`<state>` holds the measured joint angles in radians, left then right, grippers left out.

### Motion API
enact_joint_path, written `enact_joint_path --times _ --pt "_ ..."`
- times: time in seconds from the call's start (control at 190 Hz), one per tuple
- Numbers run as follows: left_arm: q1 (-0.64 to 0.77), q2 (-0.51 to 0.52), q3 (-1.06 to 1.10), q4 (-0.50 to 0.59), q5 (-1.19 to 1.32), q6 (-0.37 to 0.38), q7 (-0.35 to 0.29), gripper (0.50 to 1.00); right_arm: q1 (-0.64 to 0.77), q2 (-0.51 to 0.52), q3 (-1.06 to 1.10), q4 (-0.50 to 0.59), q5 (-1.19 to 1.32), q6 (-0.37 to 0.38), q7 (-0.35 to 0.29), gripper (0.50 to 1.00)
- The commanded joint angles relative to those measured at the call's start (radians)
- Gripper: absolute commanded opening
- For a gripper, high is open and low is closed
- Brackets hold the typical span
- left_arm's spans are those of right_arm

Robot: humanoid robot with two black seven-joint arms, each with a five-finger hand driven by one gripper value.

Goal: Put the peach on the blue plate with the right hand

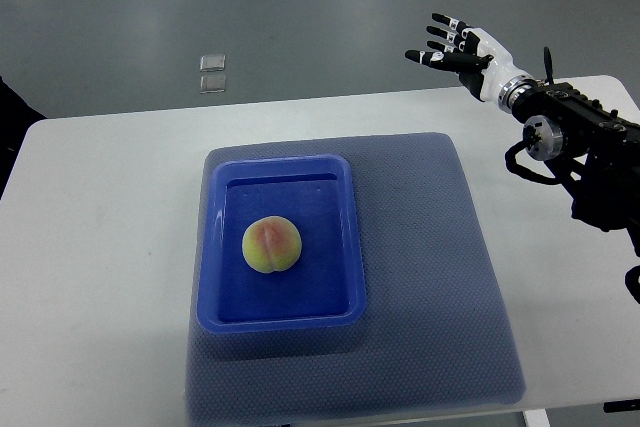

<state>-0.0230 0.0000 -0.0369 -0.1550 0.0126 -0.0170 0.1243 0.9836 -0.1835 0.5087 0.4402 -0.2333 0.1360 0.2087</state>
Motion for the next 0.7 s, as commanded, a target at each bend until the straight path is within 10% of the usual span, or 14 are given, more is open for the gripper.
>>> enact_joint_path --times 0.0,0.696 --pt "0.000 0.000 0.000 0.000 0.000 0.000 0.000 1.000 -0.016 0.002 0.001 0.000 0.022 -0.006 0.000 0.926" --pt "0.000 0.000 -0.001 0.000 0.000 0.000 0.000 1.000 -0.042 0.002 -0.001 0.000 0.186 -0.039 0.003 0.928"
